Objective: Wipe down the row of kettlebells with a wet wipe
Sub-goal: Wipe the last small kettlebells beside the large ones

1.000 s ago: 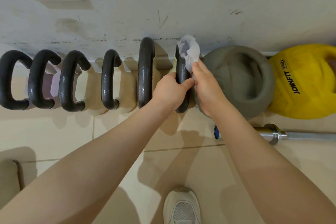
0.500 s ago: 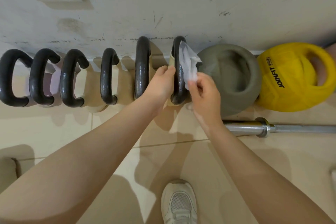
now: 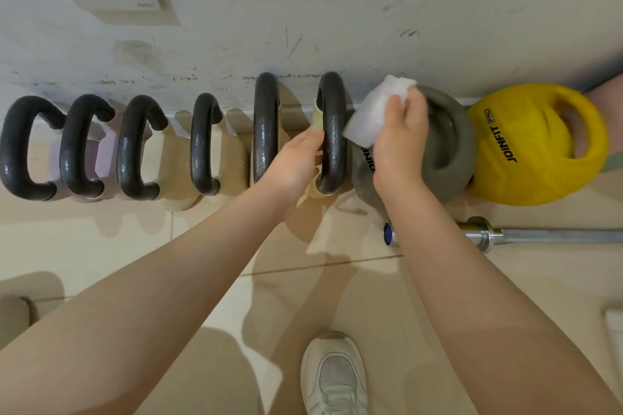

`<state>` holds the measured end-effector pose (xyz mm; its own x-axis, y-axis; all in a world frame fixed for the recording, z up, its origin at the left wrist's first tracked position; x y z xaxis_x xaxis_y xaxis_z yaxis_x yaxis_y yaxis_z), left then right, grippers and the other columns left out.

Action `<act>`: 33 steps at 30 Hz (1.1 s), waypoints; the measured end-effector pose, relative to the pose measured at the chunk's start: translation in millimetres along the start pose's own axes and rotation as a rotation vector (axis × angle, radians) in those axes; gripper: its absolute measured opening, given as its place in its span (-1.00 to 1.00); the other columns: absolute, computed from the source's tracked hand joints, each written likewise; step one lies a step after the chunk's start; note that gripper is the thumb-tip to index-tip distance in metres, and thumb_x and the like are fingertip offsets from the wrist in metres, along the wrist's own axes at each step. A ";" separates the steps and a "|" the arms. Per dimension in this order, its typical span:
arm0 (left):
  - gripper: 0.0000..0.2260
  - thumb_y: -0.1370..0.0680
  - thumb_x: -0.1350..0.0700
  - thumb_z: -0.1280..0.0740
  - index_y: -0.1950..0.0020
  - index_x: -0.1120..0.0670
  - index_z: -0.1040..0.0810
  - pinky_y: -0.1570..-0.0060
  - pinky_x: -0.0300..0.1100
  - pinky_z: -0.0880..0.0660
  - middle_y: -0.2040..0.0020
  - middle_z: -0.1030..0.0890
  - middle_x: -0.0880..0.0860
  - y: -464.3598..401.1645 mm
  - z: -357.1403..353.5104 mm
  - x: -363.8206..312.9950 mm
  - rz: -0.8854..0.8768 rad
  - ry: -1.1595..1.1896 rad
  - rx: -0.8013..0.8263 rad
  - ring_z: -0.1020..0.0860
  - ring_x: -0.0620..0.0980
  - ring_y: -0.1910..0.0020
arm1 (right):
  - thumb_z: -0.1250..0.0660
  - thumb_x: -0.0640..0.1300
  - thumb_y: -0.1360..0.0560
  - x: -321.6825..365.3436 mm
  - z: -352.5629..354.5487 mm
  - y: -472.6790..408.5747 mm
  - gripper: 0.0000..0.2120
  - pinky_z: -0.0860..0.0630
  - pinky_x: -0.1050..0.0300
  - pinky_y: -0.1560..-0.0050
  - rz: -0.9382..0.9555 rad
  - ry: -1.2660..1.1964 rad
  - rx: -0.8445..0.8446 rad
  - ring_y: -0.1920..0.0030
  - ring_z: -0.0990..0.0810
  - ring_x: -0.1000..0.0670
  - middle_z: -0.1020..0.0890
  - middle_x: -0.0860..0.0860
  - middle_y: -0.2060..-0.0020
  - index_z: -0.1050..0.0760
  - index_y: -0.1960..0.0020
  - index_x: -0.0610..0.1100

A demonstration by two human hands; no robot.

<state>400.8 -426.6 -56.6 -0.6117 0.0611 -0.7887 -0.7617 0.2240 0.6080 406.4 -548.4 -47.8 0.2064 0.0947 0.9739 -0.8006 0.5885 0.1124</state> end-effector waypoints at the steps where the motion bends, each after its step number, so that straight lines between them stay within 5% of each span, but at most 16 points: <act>1: -0.79 -0.63 0.03 -0.09 0.12 -0.10 -0.47 -0.07 -0.24 -0.40 0.10 -0.54 -0.15 -0.6 0.9 0.4 0.008 0.023 0.011 -0.51 -0.17 0.04 | -0.09 -0.16 -0.60 -3.4 -8.7 -2.7 -0.68 -0.36 0.22 -0.16 -0.060 0.006 0.052 -0.14 -0.46 0.06 -0.46 0.08 -0.07 -0.33 -0.33 -0.19; 4: -0.76 -0.63 -0.02 -0.05 -0.01 0.00 -0.49 -0.11 -0.23 -0.37 0.06 -0.55 -0.12 -2.0 5.2 1.2 0.031 0.079 0.019 -0.51 -0.20 0.09 | -0.08 0.08 -0.56 -6.9 -34.3 -5.1 -0.54 -0.47 0.07 -0.13 -0.305 -0.009 0.295 -0.15 -0.54 -0.12 -0.55 -0.13 -0.14 -0.37 -0.32 -0.18; 6: -0.74 -0.63 -0.06 -0.03 -0.09 -0.02 -0.47 -0.14 -0.22 -0.36 0.07 -0.56 -0.14 -3.3 6.3 0.7 0.025 0.079 0.016 -0.51 -0.21 0.10 | -0.05 0.24 -0.41 -12.1 -41.3 -0.8 -0.38 -0.39 -0.10 -0.30 -0.360 0.042 0.368 -0.25 -0.48 -0.12 -0.49 -0.11 -0.28 -0.34 -0.37 -0.05; 11: -0.66 -0.64 -0.06 -0.01 -0.20 0.02 -0.50 -0.16 -0.19 -0.42 0.01 -0.59 -0.08 -0.8 9.6 0.8 0.025 0.117 0.034 -0.55 -0.09 -0.03 | -0.02 0.07 -0.59 -48.5 -16.0 30.3 -0.53 -0.32 0.03 -0.36 -0.254 -0.020 0.406 -0.33 -0.39 0.06 -0.38 0.09 -0.35 -0.16 -0.48 0.03; 15: -0.58 -0.63 -0.09 0.01 -0.35 0.06 -0.42 -0.26 -0.15 -0.36 -0.17 -0.53 -0.03 0.1 11.4 5.9 0.035 0.150 0.086 -0.51 -0.06 -0.13 | -0.01 0.08 -0.58 -57.7 -24.4 20.3 -0.54 -0.36 -0.04 -0.36 -0.318 -0.076 0.348 -0.31 -0.43 0.03 -0.44 0.00 -0.35 -0.20 -0.46 0.03; 17: -0.56 -0.63 -0.11 0.02 -0.38 0.08 -0.39 -0.28 -0.17 -0.33 -0.21 -0.49 -0.03 -0.5 11.8 7.8 0.033 0.174 0.116 -0.48 -0.07 -0.16 | -0.01 -0.02 -0.62 -59.3 -23.0 40.1 -0.58 -0.30 0.12 -0.39 -0.244 -0.047 0.250 -0.33 -0.37 0.18 -0.42 0.10 -0.35 -0.19 -0.47 -0.04; 19: -0.54 -0.63 -0.12 0.03 -0.42 0.08 -0.34 -0.28 -0.19 -0.32 -0.26 -0.46 -0.02 -1.0 12.4 8.5 0.032 0.179 0.139 -0.44 -0.06 -0.22 | -0.01 -0.12 -0.64 -70.1 -16.8 71.4 -0.61 -0.23 0.49 -0.26 -0.156 -0.003 0.185 -0.21 -0.33 0.44 -0.39 0.30 -0.25 -0.21 -0.46 -0.11; 22: -0.53 -0.63 -0.14 0.03 -0.42 0.08 -0.33 -0.25 -0.21 -0.33 -0.25 -0.46 -0.03 -2.5 13.7 10.2 0.027 0.165 0.134 -0.43 -0.06 -0.21 | -0.02 -0.12 -0.64 -84.9 -18.8 95.4 -0.60 -0.20 0.65 -0.09 -0.303 -0.059 0.112 -0.19 -0.38 0.37 -0.37 0.27 -0.20 -0.17 -0.47 -0.09; 26: -0.52 -0.62 -0.16 0.02 -0.43 0.07 -0.33 -0.31 -0.22 -0.30 -0.29 -0.46 -0.04 0.7 11.5 11.8 0.019 0.158 0.121 -0.40 -0.06 -0.33 | 0.00 -0.10 -0.64 -70.0 -36.2 91.7 -0.60 -0.21 0.30 -0.20 -0.644 -0.389 -0.048 -0.21 -0.44 0.11 -0.48 0.01 -0.25 -0.16 -0.46 0.06; 29: -0.50 -0.61 -0.18 0.01 -0.46 0.05 -0.27 -0.33 -0.24 -0.20 -0.46 -0.33 -0.04 7.4 7.2 12.1 0.040 0.141 0.115 -0.30 -0.09 -0.43 | -0.04 -0.15 -0.59 -50.3 -47.4 85.4 -0.58 -0.28 0.17 -0.19 -0.753 -0.598 -0.109 -0.04 -0.47 0.07 -0.50 0.01 -0.17 -0.21 -0.43 0.07; 31: -0.50 -0.60 -0.19 0.01 -0.46 0.03 -0.27 -0.36 -0.22 -0.16 -0.49 -0.29 -0.03 12.2 7.8 11.0 0.029 0.088 0.117 -0.25 -0.10 -0.45 | -0.10 -0.15 -0.50 -41.0 -51.8 85.7 -0.59 -0.36 0.04 -0.30 -0.751 -0.531 -0.099 -0.03 -0.48 -0.01 -0.49 -0.03 -0.12 -0.29 -0.33 0.03; 33: -0.49 -0.60 -0.19 0.00 -0.46 0.02 -0.27 -0.42 -0.18 -0.13 -0.50 -0.27 -0.03 17.2 10.5 8.4 0.010 0.026 0.114 -0.24 -0.10 -0.46 | -0.06 -0.27 -0.51 -31.6 -46.9 87.1 -0.71 -0.39 0.09 -0.21 -0.676 -0.373 -0.098 0.04 -0.50 -0.04 -0.51 -0.03 0.03 -0.37 -0.15 -0.01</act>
<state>384.8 -412.0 -53.7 -0.6257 0.0386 -0.7791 -0.7271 0.3329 0.6004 356.5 -462.5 -78.0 0.4151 -0.5764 0.7039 -0.5112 0.4922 0.7046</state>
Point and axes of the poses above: each hand's wrist, its own y-axis away from the middle knuckle, its own z-axis out of the back of the hand, x = y × z, the point moved 1 cm from there along -y, towards the middle knuckle
